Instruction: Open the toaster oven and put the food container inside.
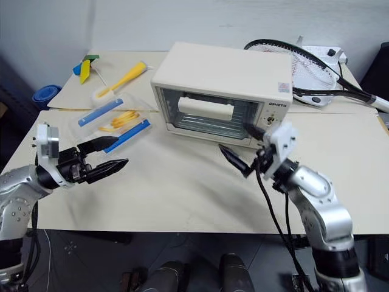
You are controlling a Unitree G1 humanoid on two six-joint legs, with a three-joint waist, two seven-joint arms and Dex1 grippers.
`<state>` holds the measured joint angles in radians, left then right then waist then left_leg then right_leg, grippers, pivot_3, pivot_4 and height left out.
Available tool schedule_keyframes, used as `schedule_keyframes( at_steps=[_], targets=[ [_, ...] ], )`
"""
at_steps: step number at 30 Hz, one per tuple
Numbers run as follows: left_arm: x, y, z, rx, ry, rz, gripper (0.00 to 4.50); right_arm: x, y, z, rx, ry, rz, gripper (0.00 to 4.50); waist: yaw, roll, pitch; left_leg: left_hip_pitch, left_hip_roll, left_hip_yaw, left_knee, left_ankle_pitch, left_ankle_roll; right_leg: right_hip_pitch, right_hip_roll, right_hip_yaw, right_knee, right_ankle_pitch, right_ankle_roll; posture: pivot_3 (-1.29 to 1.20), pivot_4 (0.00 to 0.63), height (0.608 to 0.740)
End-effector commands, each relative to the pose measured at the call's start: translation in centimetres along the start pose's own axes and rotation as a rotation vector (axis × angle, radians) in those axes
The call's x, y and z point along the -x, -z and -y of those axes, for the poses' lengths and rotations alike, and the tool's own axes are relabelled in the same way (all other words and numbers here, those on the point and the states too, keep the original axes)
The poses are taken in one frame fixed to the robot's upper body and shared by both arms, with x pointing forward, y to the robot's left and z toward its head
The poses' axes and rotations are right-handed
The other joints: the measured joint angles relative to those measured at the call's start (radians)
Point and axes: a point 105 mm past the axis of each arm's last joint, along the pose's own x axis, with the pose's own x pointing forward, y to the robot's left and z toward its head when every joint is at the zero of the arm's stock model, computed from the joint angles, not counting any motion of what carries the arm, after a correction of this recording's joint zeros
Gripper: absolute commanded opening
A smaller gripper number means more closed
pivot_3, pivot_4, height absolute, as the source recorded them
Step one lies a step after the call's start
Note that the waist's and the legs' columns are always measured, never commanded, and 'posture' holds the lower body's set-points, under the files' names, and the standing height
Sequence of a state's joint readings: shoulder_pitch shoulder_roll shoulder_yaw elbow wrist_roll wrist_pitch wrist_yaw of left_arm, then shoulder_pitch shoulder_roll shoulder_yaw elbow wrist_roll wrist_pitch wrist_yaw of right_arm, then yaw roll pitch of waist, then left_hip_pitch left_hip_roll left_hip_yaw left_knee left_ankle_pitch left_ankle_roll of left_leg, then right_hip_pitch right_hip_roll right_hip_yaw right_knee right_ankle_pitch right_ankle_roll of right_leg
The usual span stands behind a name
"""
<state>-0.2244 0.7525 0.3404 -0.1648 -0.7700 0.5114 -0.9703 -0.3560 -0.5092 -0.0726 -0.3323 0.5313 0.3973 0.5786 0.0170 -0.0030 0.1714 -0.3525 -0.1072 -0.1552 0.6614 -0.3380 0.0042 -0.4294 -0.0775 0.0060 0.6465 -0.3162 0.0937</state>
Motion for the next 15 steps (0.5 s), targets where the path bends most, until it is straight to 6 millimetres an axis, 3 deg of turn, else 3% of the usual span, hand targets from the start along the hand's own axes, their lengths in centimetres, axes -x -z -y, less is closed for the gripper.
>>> schedule_keyframes(
  at_steps=[1, 8, 15],
  targets=[
    [-0.4, -0.8, 1.0, -0.025, 0.032, 0.010, 4.50, -1.1, -0.1, 0.4, 0.014, -0.007, -0.008, 4.47, 0.000, 0.000, 0.000, 0.000, 0.000, 0.000, 0.000, -0.001, 0.000, 0.000, 0.000, 0.000, 0.000, 0.000, 0.000, 0.00, 0.150, 0.740],
    [-0.3, -0.6, 1.3, -0.018, -0.001, 0.018, 4.50, -2.0, -0.7, -1.8, 0.035, -0.130, 0.024, 4.47, -0.002, 0.000, 0.000, -0.001, 0.000, 0.001, -0.001, -0.001, 0.001, -0.001, 0.000, 0.000, -0.001, 0.000, 0.000, 0.00, 0.150, 0.740],
    [0.0, -2.1, 0.4, 0.010, -0.012, 0.050, 4.50, 0.1, 0.8, -5.4, 0.167, -0.286, 0.001, 4.47, -0.002, 0.000, 0.000, -0.001, 0.000, 0.001, 0.001, -0.001, 0.001, -0.001, 0.000, 0.000, 0.000, 0.000, 0.000, 0.00, 0.150, 0.740]
  ],
)
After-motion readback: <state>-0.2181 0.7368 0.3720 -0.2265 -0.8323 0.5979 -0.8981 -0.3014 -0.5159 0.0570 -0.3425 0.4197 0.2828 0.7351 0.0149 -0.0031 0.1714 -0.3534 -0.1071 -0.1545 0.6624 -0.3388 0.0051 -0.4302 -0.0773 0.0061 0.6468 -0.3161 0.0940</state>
